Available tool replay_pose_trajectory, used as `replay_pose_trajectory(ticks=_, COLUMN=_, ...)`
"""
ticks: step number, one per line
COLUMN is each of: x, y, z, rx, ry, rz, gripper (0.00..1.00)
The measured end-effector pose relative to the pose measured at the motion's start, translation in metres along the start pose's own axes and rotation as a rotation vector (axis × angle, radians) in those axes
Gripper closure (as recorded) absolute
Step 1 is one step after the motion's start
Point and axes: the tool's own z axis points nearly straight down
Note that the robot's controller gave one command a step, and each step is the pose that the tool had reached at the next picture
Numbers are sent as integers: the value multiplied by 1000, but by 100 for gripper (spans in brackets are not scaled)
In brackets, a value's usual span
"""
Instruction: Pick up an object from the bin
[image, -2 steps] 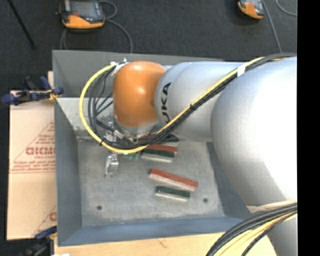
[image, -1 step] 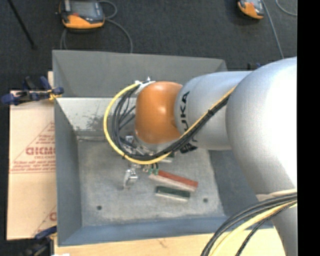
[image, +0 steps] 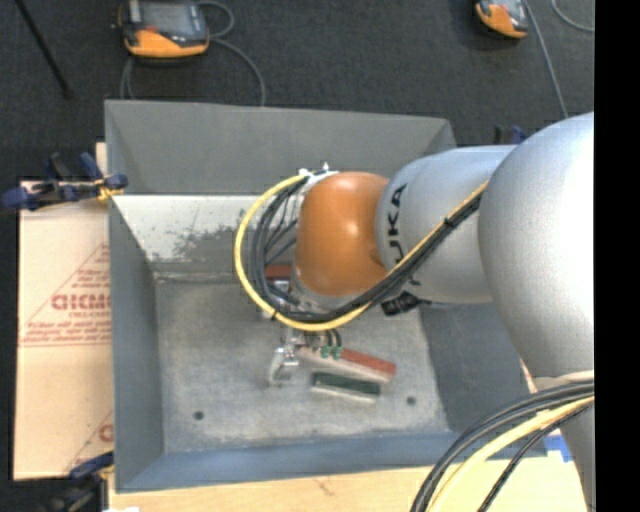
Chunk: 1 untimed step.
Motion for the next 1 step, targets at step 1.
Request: replay_pose_trajectory(ticks=1, x=-43, y=-28, z=-2, rx=-3, ry=-9, rz=12, gripper=0)
